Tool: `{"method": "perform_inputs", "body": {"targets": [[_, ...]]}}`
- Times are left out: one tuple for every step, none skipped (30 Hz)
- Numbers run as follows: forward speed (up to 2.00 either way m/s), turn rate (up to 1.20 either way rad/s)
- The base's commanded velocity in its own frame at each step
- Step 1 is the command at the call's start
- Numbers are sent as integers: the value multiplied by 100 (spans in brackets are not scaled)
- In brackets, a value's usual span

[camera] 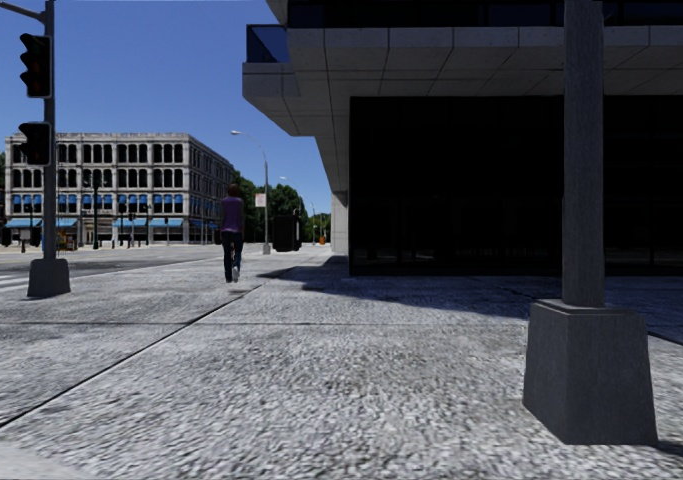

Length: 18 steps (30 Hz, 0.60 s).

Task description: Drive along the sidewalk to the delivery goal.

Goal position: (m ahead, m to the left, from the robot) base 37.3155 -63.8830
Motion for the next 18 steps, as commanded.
{"method": "perform_inputs", "body": {"targets": [[200, -17], [198, -23], [198, -23], [185, -25], [172, -25], [165, -25], [165, -25], [161, -25], [157, -25], [155, -25], [155, -25], [153, -25], [152, -25], [151, -25], [151, -25], [151, -25], [151, -20], [150, -12]]}}
